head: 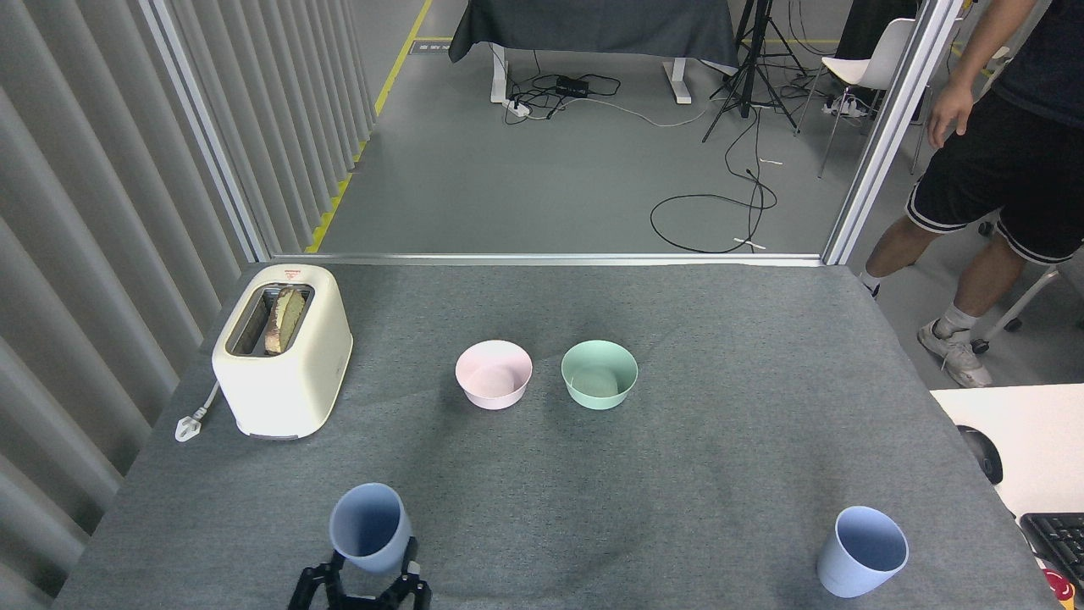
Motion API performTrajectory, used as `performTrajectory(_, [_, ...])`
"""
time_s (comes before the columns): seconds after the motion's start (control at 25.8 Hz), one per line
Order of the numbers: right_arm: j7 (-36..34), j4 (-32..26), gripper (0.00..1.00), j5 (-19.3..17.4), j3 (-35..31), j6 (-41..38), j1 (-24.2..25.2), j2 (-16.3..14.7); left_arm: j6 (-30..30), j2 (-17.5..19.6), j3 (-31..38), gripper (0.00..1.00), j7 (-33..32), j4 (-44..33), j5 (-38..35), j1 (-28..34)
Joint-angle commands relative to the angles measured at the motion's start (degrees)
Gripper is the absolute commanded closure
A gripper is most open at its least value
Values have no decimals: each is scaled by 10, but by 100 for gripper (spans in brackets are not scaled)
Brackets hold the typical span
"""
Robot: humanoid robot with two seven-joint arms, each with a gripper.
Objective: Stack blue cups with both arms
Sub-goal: 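Grasp the light-blue cup with the left gripper and slide it toward the center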
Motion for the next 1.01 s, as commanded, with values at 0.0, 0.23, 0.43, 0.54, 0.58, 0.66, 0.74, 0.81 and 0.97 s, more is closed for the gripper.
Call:
performTrajectory(0.0, [0, 0, 0, 0, 0, 0, 0, 0, 3, -34, -56, 46, 0, 13, -58, -2])
performTrajectory(0.23, [0, 0, 0, -1, 0, 0, 0, 0, 3, -91, -101, 46, -1, 86, -77, -24])
performTrajectory(0.43, [0, 3, 0, -1, 0, 0, 0, 0, 5, -95, -112, 45, -2, 117, -83, -52])
performTrajectory(0.54, [-1, 7, 0, -1, 0, 0, 0, 0, 5, -95, -113, 45, -2, 123, -83, -53])
performTrajectory(0.58, [-1, 7, 0, -1, 0, 0, -1, 0, 5, -95, -112, 45, -2, 123, -83, -53])
performTrajectory(0.66, [-2, 7, 0, -1, 0, 0, -1, 0, 5, -95, -112, 43, -3, 123, -83, -53])
performTrajectory(0.74, [-2, 8, 0, -1, 0, 0, -1, 1, 5, -95, -113, 42, -2, 123, -84, -52])
performTrajectory(0.81, [-2, 10, 0, -1, 0, 0, -1, 0, 5, -95, -112, 38, -2, 123, -83, -51])
performTrajectory(0.97, [-2, 11, 0, -1, 0, 0, -1, 1, 5, -95, -112, 3, -3, 123, -82, -52])
